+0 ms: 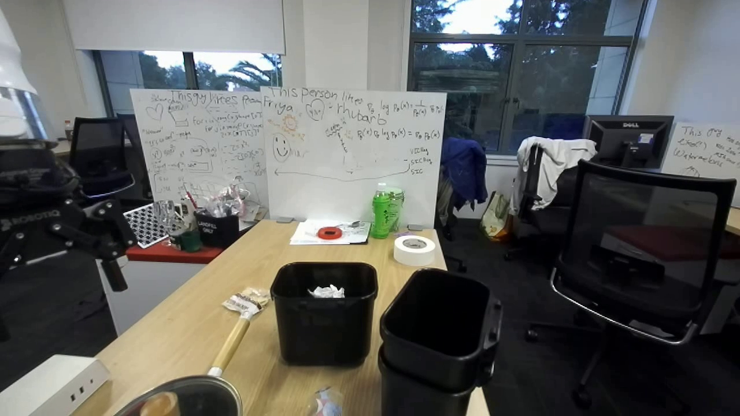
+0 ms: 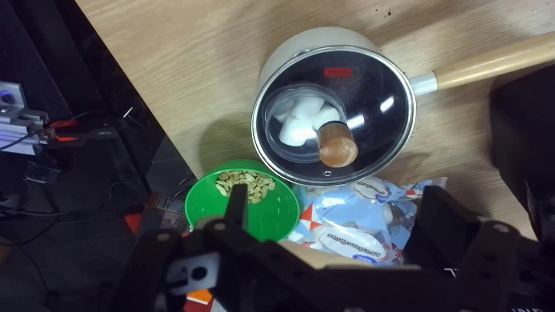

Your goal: Uncover the white pot

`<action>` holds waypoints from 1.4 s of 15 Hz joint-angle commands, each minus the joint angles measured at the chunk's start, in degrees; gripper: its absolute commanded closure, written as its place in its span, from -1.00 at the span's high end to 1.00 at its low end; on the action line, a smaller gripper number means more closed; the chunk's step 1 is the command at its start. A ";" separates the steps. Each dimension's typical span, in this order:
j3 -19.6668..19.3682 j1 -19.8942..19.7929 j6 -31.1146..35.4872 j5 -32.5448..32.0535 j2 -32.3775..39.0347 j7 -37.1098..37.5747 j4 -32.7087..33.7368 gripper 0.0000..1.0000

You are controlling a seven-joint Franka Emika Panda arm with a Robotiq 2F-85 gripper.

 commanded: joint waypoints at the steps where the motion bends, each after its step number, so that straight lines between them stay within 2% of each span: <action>1: -4.02 1.15 -0.38 6.10 1.92 -5.31 1.73 1.00; 4: -6.48 0.44 -0.29 8.31 2.72 -7.61 1.75 1.00; 9: -9.25 0.23 2.06 8.16 5.87 -6.88 1.05 1.00; 12: -9.40 0.81 2.81 7.10 8.69 -5.24 1.71 1.00; 13: -9.58 0.89 2.28 6.81 7.20 -5.87 0.88 1.00; 21: -9.69 1.17 2.55 6.83 8.43 -5.48 1.44 1.00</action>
